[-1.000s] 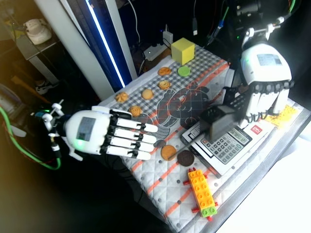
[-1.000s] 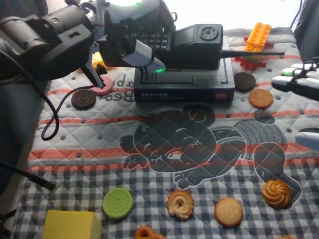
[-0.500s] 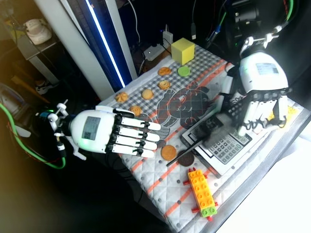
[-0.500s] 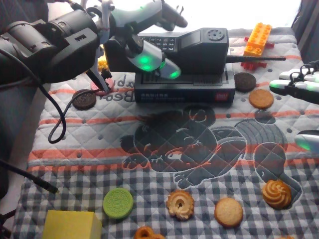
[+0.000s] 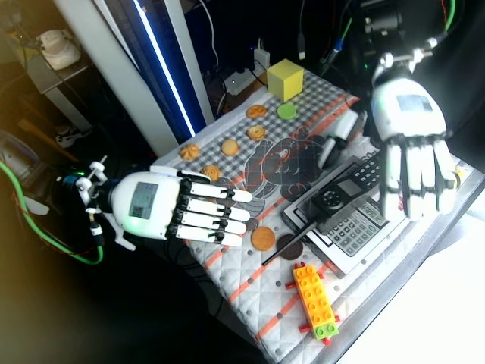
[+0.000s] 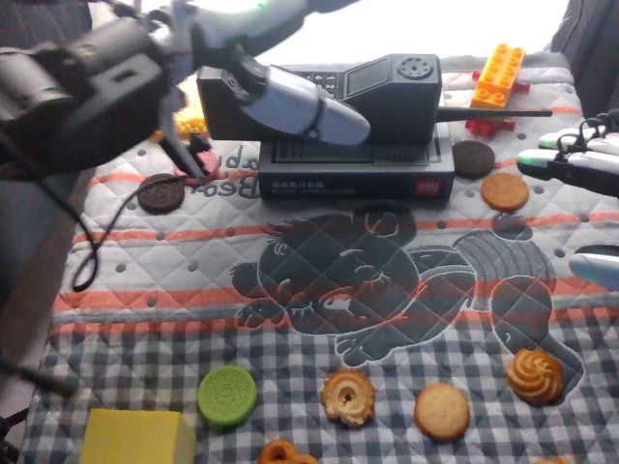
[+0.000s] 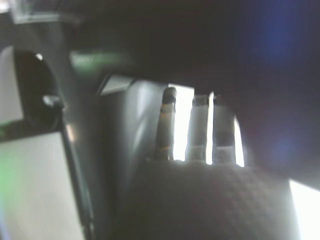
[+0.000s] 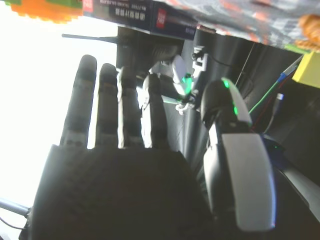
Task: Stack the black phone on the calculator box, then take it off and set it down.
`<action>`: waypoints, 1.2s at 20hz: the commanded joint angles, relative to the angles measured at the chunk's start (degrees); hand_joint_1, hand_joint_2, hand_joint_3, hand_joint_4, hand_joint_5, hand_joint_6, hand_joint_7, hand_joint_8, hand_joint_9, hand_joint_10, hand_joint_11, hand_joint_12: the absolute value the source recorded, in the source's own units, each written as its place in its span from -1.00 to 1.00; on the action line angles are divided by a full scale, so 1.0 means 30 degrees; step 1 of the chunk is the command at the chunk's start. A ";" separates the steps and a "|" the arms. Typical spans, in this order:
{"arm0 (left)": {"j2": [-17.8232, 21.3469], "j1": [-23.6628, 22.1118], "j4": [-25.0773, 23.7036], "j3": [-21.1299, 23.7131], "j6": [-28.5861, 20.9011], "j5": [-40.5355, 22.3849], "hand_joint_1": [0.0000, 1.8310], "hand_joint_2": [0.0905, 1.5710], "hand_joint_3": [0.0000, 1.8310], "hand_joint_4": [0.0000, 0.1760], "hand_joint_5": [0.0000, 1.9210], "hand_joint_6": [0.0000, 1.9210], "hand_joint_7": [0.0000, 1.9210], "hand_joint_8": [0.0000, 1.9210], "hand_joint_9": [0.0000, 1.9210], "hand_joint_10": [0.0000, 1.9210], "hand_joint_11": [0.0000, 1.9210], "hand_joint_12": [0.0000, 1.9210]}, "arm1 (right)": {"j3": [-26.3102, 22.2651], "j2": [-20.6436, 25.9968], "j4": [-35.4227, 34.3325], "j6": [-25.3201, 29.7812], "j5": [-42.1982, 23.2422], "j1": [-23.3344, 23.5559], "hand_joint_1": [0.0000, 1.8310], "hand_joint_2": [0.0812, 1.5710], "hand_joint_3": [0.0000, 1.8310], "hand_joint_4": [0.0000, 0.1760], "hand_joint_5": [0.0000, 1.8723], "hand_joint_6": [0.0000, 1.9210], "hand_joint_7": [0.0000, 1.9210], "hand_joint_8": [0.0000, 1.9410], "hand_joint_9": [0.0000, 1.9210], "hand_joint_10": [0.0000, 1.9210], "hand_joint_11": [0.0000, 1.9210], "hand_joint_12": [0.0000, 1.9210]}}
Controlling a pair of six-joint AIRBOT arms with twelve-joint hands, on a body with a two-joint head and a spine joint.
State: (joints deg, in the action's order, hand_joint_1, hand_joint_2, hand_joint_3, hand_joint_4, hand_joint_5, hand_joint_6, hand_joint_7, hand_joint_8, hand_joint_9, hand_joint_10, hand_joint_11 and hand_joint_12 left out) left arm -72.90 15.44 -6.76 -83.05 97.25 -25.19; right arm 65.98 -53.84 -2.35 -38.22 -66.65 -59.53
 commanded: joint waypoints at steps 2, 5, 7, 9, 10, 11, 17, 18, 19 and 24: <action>0.1538 0.0655 0.0958 0.1013 -0.0074 -0.3735 -0.34 0.03 -1.00 1.00 -0.95 -1.00 -0.86 -1.00 -0.80 -1.00 -1.00 -0.50 | 0.0004 0.0009 -0.0386 0.0059 -0.2358 0.0446 -0.46 0.54 -1.00 -0.15 -0.71 -1.00 -0.71 -1.00 -0.75 -1.00 -0.90 -0.54; 0.3350 0.2366 0.2119 0.2636 -0.0074 -0.6107 -0.22 0.00 -1.00 1.00 -0.91 -1.00 -0.91 -1.00 -0.92 -1.00 -1.00 -0.86 | 0.0010 0.0007 -0.0388 0.0061 -0.2645 0.0981 -0.36 0.49 -1.00 -0.72 -0.70 -1.00 -0.73 -1.00 -0.77 -1.00 -0.90 -0.62; 0.4800 0.3930 0.2885 0.4011 -0.0074 -0.7891 -0.16 0.03 -0.99 0.98 -0.91 -1.00 -0.90 -1.00 -0.96 -1.00 -1.00 -0.99 | 0.0096 -0.0094 -0.0393 0.0057 -0.3035 0.1664 -0.45 0.47 -1.00 0.17 -0.75 -1.00 -0.74 -1.00 -0.75 -1.00 -0.82 -0.76; 0.6215 0.5636 0.3685 0.5371 -0.0074 -0.9722 -0.02 -0.02 -1.00 1.00 -0.94 -1.00 -0.91 -1.00 -0.96 -1.00 -0.99 -0.99 | 0.0357 -0.0425 -0.0365 0.0056 -0.3103 0.2510 -0.51 0.44 -1.00 0.53 -0.78 -1.00 -0.77 -1.00 -0.77 -1.00 -0.78 -0.89; 0.6820 0.6554 0.4104 0.5976 -0.0074 -1.0534 -0.15 0.02 -0.99 0.73 -0.97 -1.00 -0.98 -1.00 -0.99 -1.00 -1.00 -1.00 | 0.0562 -0.0675 -0.0363 0.0056 -0.3079 0.2946 -0.49 0.43 -1.00 0.59 -0.78 -1.00 -0.77 -1.00 -0.80 -1.00 -0.82 -0.92; 0.7468 0.7653 0.4623 0.6696 -0.0074 -1.1397 -0.21 0.04 -0.99 0.26 -0.95 -0.99 -0.98 -0.99 -1.00 -1.00 -1.00 -1.00 | 0.0875 -0.1013 -0.0365 0.0056 -0.2952 0.3473 -0.47 0.42 -1.00 0.63 -0.77 -1.00 -0.78 -1.00 -0.83 -1.00 -0.85 -0.94; 0.9370 1.2546 0.6871 0.9263 -0.0074 -1.5662 -0.26 0.00 -1.00 0.27 -0.98 -1.00 -1.00 -1.00 -1.00 -1.00 -1.00 -1.00 | 0.3083 -0.3270 -0.0363 0.0057 -0.0025 0.6999 -0.37 0.29 -1.00 0.75 -0.78 -1.00 -0.82 -1.00 -0.84 -1.00 -0.80 -0.91; 0.9404 1.3010 0.7150 0.9422 -0.0074 -1.5998 -0.23 0.01 -1.00 0.17 -0.98 -1.00 -1.00 -1.00 -1.00 -1.00 -1.00 -1.00 | 0.3576 -0.3740 -0.0355 0.0057 0.0663 0.7616 -0.37 0.28 -1.00 0.79 -0.78 -1.00 -0.82 -1.00 -0.83 -0.99 -0.78 -0.90; 0.9395 1.3310 0.7391 0.9508 -0.0074 -1.6197 -0.19 0.00 -1.00 0.06 -0.97 -0.99 -0.97 -0.99 -1.00 -1.00 -1.00 -1.00 | 0.3898 -0.4029 -0.0355 0.0057 0.1137 0.8040 -0.40 0.27 -1.00 0.96 -0.80 -1.00 -0.82 -1.00 -0.83 -0.99 -0.77 -0.89; 0.9231 1.4413 0.8370 0.9529 -0.0074 -1.6699 -0.17 -0.01 -1.00 0.14 -0.98 -0.99 -0.99 -1.00 -1.00 -1.00 -1.00 -1.00 | 0.6024 -0.5923 0.0426 0.0057 0.4567 1.0541 -0.27 0.20 -1.00 0.96 -0.76 -1.00 -0.69 -1.00 -0.50 -0.94 -0.79 0.25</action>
State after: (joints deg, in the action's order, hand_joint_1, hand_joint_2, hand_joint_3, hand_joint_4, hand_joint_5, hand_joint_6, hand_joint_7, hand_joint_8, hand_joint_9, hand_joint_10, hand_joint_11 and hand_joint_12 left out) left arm -45.32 58.92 18.72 -54.24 97.36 -67.53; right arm 84.09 -72.07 -0.21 -38.26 -47.31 -28.27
